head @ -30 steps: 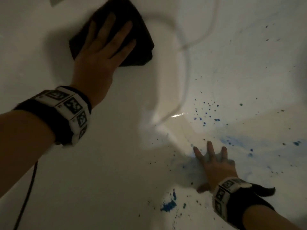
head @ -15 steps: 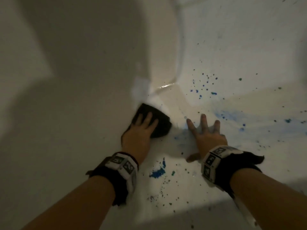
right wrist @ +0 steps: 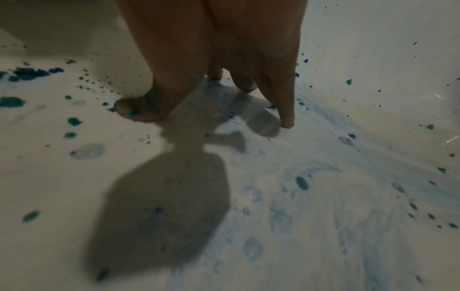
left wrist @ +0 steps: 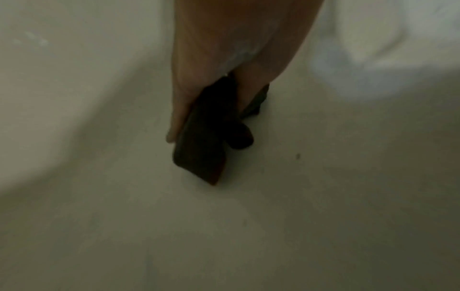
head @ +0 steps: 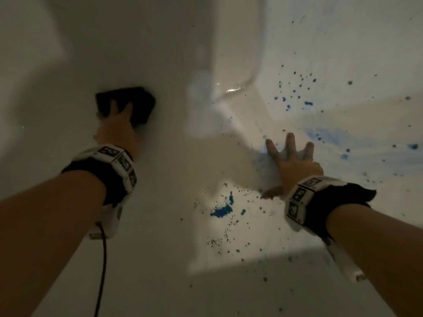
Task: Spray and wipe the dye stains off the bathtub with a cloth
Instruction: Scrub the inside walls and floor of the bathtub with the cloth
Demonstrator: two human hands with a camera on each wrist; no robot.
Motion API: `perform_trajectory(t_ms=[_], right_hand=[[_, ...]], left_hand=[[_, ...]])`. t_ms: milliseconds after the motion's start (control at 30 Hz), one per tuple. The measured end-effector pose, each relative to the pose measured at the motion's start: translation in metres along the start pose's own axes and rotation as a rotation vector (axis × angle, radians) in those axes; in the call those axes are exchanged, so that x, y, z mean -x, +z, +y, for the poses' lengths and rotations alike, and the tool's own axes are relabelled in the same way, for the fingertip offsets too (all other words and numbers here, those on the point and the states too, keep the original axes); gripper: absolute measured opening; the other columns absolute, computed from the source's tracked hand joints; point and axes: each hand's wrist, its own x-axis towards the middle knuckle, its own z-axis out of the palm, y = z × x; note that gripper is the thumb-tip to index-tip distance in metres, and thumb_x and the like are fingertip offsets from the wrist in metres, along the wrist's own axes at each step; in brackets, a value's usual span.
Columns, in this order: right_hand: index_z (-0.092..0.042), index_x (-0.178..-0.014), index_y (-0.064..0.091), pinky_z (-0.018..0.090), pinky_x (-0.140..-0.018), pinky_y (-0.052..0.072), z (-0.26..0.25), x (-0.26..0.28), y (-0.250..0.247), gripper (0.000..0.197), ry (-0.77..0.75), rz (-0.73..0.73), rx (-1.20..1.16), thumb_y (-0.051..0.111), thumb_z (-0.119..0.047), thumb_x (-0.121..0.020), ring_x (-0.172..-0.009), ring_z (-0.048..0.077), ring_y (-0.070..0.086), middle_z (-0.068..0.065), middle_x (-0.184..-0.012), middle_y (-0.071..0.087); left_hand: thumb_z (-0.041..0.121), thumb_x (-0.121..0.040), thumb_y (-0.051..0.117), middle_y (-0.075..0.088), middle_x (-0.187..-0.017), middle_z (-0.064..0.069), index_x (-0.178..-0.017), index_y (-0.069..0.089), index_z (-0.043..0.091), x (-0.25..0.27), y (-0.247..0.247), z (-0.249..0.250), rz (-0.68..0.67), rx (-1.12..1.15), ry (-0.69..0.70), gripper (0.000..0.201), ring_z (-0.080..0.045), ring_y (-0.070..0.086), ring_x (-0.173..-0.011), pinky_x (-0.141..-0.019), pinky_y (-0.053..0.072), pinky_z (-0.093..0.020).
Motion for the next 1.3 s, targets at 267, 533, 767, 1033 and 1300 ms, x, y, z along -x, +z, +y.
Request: perform_trajectory(t_ms=[267,533,767,1033,1300], right_hand=[[-0.043,-0.139,-0.026,0.06,-0.106,0.028,0.001,-0.003,0.002,0.129,0.005,0.03,0.026,0.074,-0.06,-0.059,-0.138,0.046,-0.015,0.004,-0.149,-0.035],[-0.037,-0.147,0.0,0.044,-0.107,0.03,0.007,0.006,-0.022,0.091,-0.067,0.058,0.148,0.065,-0.04,-0.083,-0.138,0.037,0.019,0.007,-0.157,-0.006],[-0.025,-0.14,0.04,0.031,-0.104,0.033,-0.034,0.052,-0.022,0.041,-0.102,0.23,-0.121,0.035,-0.022,-0.1,-0.125,0.029,0.044,0.009,-0.143,0.041],[-0.025,-0.142,0.032,0.04,-0.102,0.037,-0.121,0.096,0.022,0.054,-0.367,0.122,-0.002,0.046,-0.043,-0.093,-0.129,0.029,0.033,0.006,-0.14,0.033],[-0.037,-0.146,0.007,0.055,-0.104,0.032,-0.133,0.089,0.068,0.081,-0.156,0.022,0.088,0.061,-0.033,-0.086,-0.137,0.042,0.005,0.012,-0.153,-0.015]], left_hand=[[0.007,-0.094,0.02,-0.005,-0.157,-0.011,-0.15,0.0,0.023,0.101,0.062,0.058,-0.159,-0.265,0.3,0.062,-0.041,0.003,-0.142,-0.105,0.033,-0.053],[0.008,-0.095,0.039,-0.004,-0.158,-0.008,-0.15,0.005,0.025,0.18,0.068,0.08,-0.363,-0.2,0.491,0.067,-0.036,0.01,-0.143,-0.107,0.036,-0.045],[0.013,-0.095,0.044,0.008,-0.156,-0.013,-0.15,0.007,0.018,0.168,0.036,0.016,-0.294,-0.049,0.108,0.067,-0.034,0.039,-0.13,-0.098,0.041,-0.038],[0.014,-0.095,0.048,0.018,-0.155,-0.005,-0.148,0.018,0.018,0.191,0.04,-0.022,-0.363,0.179,0.152,0.062,-0.021,0.026,-0.14,-0.113,0.025,-0.028],[0.008,-0.091,0.051,-0.019,-0.155,-0.007,-0.149,-0.013,0.02,0.181,0.044,-0.06,-0.621,-0.38,0.224,0.086,-0.028,-0.003,-0.145,-0.117,0.009,-0.043]])
